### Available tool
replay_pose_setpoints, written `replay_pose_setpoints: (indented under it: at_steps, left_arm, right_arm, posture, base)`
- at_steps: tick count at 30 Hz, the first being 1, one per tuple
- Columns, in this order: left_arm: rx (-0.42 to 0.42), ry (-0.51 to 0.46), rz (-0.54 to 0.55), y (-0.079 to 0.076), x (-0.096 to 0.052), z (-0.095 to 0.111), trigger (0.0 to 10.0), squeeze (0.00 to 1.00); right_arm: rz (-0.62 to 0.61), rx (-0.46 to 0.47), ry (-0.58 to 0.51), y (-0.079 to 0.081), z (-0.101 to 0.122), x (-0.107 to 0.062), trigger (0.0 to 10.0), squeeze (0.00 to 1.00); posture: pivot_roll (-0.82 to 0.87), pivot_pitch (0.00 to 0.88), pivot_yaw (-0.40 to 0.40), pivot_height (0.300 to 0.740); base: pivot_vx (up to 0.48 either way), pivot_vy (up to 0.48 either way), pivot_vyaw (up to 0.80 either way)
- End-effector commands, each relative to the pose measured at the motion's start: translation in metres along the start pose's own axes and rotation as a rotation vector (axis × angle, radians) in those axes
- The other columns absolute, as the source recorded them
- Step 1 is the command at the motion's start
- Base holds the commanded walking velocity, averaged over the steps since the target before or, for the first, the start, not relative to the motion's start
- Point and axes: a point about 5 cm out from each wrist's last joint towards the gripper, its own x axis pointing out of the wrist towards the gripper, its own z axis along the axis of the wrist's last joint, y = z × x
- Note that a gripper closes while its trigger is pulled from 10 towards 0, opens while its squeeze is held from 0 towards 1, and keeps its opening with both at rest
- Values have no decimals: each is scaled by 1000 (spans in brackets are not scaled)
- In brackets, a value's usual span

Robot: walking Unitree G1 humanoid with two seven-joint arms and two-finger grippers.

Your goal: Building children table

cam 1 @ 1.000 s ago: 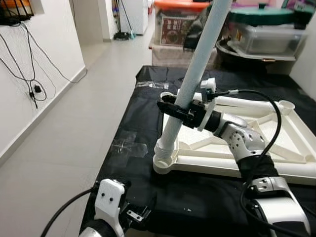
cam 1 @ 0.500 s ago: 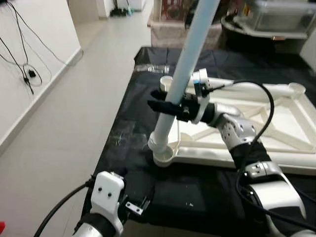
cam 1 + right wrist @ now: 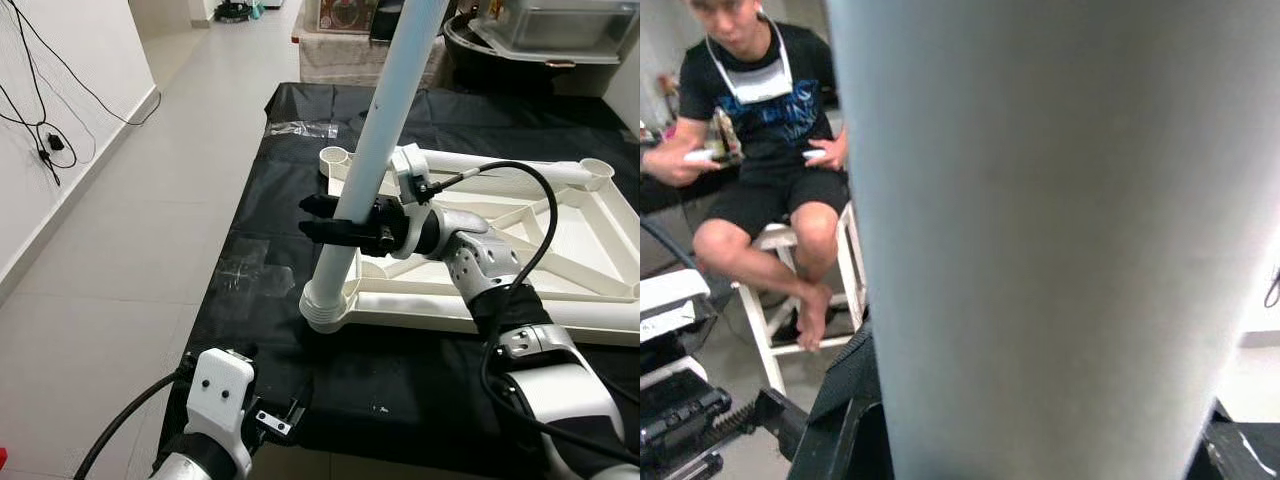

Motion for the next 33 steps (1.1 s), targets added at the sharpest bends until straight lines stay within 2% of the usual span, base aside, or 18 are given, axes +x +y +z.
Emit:
replay_pose_setpoints:
  at_steps: [1, 12, 15, 18, 20, 24, 29, 33]
  left_arm:
    - [5, 4, 4, -1, -2, 1, 10000, 0]
    - [18, 1, 5, -3, 1, 1, 10000, 0]
    - [22, -2, 8, -2, 1, 1, 10000, 0]
    - [23, -2, 9, -2, 1, 2, 10000, 0]
    - [26, -4, 11, -2, 2, 2, 10000, 0]
    - [29, -4, 12, -2, 2, 1, 10000, 0]
    - [33, -3, 14, -2, 3, 0, 10000, 0]
    - [34, -3, 14, -2, 3, 0, 10000, 0]
  right_arm:
    - [-14, 72, 139, 3, -32, -1, 10000, 0]
    - [-18, 22, 253, 0, -38, 9, 10000, 0]
    - [60, 15, 278, 6, -42, 20, 10000, 0]
    - [85, 14, 280, 8, -42, 25, 10000, 0]
    - [118, 7, 300, 10, -47, 37, 10000, 0]
    - [74, 15, 317, 7, -54, 49, 10000, 0]
    - [-43, 27, 326, 1, -60, 56, 10000, 0]
    - [-86, 30, 327, -1, -61, 58, 10000, 0]
  posture:
    - [198, 207, -32, 740]
    - [189, 200, -45, 740]
    - [186, 199, -48, 740]
    - [186, 199, -48, 740]
    - [189, 195, -50, 740]
    - [192, 190, -53, 740]
    - [191, 178, -55, 740]
    - [188, 176, -56, 740]
  base:
    - [0, 0, 0]
    - [0, 0, 0]
    - [0, 0, 0]
    - [0, 0, 0]
    - [0, 0, 0]
    - [0, 0, 0]
    - [0, 0, 0]
    - [0, 0, 0]
